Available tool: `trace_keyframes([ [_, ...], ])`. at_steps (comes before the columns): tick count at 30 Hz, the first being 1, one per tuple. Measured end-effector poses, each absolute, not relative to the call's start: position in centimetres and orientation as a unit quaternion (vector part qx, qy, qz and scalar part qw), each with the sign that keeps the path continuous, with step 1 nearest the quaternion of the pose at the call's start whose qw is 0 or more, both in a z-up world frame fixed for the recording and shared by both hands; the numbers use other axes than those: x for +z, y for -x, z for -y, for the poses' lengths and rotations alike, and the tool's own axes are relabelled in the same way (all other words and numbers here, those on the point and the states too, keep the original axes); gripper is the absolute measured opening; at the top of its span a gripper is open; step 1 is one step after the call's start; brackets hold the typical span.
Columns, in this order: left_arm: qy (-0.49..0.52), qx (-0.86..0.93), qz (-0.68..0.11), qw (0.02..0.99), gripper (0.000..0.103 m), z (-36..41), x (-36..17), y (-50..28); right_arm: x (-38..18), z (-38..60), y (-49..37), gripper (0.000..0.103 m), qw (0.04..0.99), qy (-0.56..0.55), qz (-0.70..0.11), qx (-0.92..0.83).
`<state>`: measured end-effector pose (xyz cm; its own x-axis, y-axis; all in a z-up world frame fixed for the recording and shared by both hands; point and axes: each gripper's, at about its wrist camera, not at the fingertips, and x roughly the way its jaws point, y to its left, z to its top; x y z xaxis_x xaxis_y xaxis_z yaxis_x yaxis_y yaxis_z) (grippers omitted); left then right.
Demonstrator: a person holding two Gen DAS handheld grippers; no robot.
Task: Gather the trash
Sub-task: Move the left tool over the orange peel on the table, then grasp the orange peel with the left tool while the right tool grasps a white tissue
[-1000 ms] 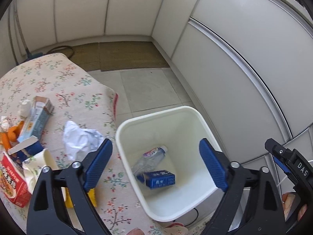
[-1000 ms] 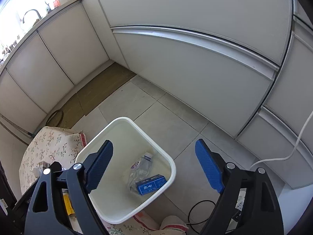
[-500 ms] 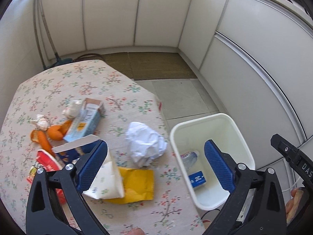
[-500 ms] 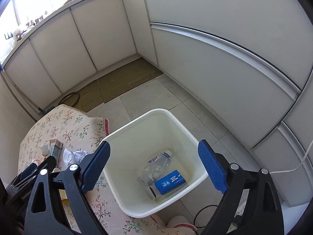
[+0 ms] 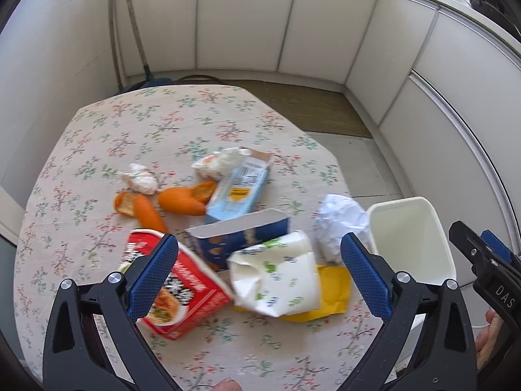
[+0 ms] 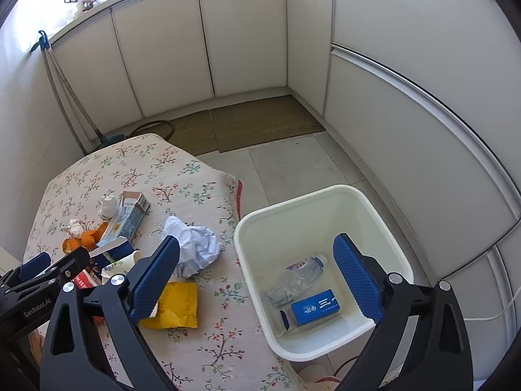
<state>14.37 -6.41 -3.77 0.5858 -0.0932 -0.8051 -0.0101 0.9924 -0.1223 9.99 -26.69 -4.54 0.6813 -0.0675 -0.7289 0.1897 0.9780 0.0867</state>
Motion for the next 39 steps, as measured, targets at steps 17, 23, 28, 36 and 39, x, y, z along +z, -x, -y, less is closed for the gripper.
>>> trace_keyframes([
  [17, 0.156, 0.07, -0.478, 0.862, 0.096, -7.9, -6.7, -15.2, -5.6, 16.2, -14.1, 0.093, 0.904, -0.059, -0.422, 0.021],
  [23, 0.272, 0.061, -0.505, 0.817, 0.096, -12.6, -9.6, -18.2, -6.3, 14.1, -14.9, 0.093, 0.901, -0.04, -0.431, 0.029],
  [28, 0.307, 0.063, -0.514, 0.798, 0.095, -13.7, -11.1, -20.6, -6.9, 14.3, -15.6, 0.093, 0.894, -0.044, -0.445, 0.027],
  [36, 0.253, 0.042, -0.573, 0.778, 0.061, -10.7, -12.9, -22.5, -7.7, 15.1, -16.4, 0.093, 0.887, -0.056, -0.459, 0.023],
  [39, 0.225, 0.049, -0.58, 0.781, 0.058, -9.6, -13.3, -22.8, -7.8, 15.2, -16.4, 0.093, 0.886, -0.055, -0.459, 0.026],
])
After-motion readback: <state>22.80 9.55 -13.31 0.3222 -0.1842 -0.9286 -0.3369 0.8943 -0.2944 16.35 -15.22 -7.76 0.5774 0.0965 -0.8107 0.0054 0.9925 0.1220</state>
